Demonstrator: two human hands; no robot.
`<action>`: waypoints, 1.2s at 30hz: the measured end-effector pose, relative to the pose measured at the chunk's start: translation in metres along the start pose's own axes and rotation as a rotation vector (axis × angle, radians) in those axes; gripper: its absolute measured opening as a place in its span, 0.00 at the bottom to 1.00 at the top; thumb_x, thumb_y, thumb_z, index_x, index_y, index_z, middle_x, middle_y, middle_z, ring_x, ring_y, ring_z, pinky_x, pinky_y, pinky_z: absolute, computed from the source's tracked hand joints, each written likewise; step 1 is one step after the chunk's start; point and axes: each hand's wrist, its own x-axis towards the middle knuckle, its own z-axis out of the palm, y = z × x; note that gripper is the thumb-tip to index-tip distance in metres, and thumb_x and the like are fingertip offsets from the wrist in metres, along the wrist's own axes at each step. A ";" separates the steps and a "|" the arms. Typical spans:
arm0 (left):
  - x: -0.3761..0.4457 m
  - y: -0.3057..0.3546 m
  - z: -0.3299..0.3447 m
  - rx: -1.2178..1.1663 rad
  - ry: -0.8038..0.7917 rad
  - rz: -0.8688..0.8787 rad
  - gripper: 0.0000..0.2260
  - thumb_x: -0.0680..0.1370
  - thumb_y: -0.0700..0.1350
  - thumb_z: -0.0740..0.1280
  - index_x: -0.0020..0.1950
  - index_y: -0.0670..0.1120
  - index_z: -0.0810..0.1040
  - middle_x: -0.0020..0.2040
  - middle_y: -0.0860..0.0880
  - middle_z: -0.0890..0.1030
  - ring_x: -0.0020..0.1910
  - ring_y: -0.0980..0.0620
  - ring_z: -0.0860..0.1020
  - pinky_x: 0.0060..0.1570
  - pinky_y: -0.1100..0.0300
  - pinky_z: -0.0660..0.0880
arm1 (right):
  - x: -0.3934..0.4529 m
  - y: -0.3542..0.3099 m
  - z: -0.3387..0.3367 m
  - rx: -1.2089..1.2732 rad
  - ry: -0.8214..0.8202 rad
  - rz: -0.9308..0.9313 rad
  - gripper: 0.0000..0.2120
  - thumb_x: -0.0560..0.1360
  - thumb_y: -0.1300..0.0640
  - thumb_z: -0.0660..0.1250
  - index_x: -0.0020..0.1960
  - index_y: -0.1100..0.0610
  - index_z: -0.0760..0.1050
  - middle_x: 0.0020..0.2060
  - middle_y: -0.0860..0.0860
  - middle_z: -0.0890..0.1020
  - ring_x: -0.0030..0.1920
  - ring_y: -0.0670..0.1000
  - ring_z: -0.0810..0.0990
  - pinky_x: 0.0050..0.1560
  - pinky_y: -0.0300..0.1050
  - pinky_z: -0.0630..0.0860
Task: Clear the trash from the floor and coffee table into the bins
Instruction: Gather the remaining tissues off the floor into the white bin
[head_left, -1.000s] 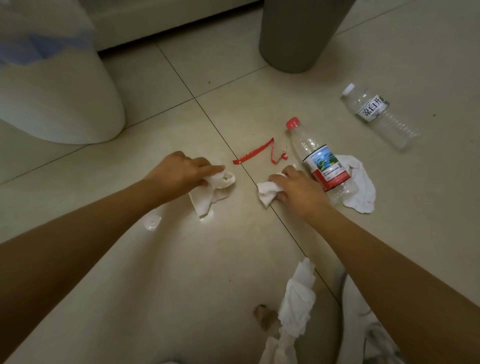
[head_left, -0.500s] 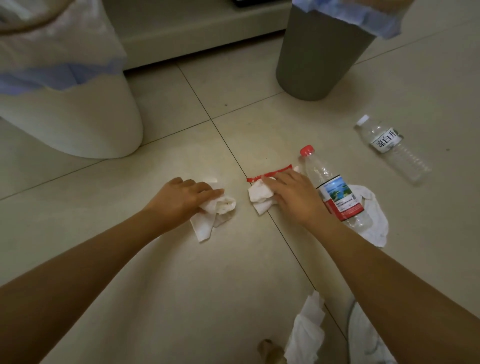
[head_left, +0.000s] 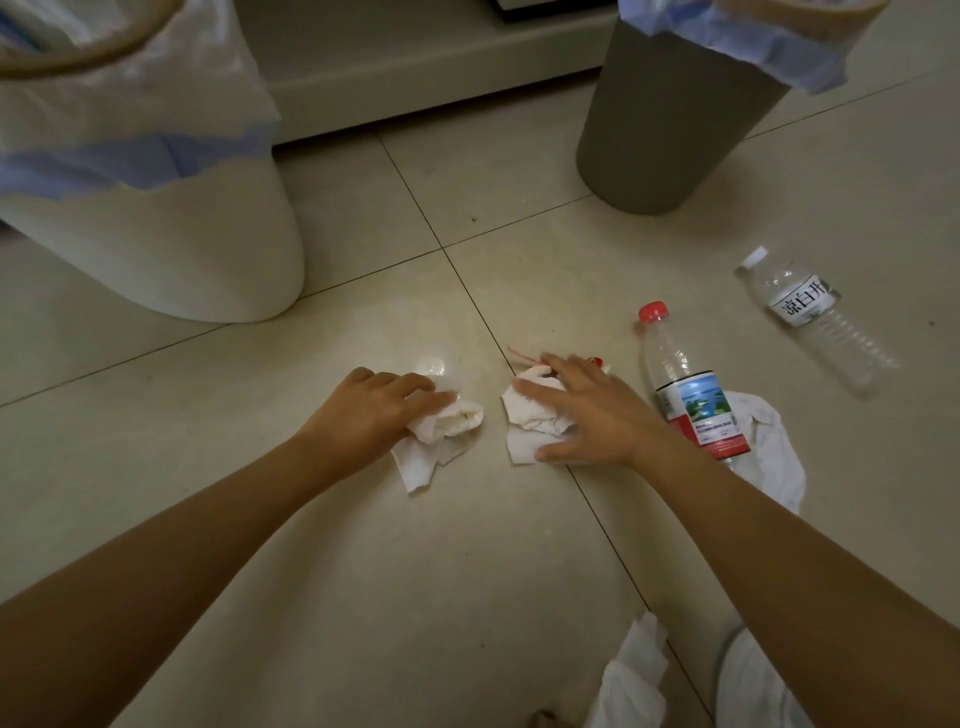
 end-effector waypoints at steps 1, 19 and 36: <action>-0.001 0.000 0.000 0.001 -0.006 0.000 0.24 0.70 0.35 0.73 0.65 0.47 0.77 0.59 0.44 0.80 0.48 0.42 0.82 0.42 0.50 0.76 | -0.001 -0.002 0.002 0.003 0.028 -0.012 0.39 0.69 0.34 0.66 0.73 0.34 0.49 0.76 0.46 0.49 0.75 0.54 0.48 0.66 0.59 0.63; -0.039 -0.006 -0.055 0.115 -0.005 -0.023 0.26 0.66 0.37 0.77 0.63 0.46 0.78 0.58 0.40 0.80 0.45 0.41 0.82 0.33 0.52 0.80 | -0.009 -0.094 -0.054 -0.315 0.446 -0.387 0.24 0.58 0.70 0.75 0.52 0.56 0.81 0.52 0.59 0.82 0.44 0.58 0.82 0.24 0.42 0.73; -0.065 -0.058 -0.253 0.431 0.621 -0.211 0.16 0.77 0.44 0.62 0.64 0.45 0.78 0.62 0.40 0.78 0.55 0.41 0.80 0.44 0.51 0.80 | 0.045 -0.209 -0.236 -0.332 1.150 -0.680 0.14 0.75 0.65 0.67 0.58 0.55 0.79 0.57 0.56 0.80 0.53 0.56 0.79 0.32 0.47 0.79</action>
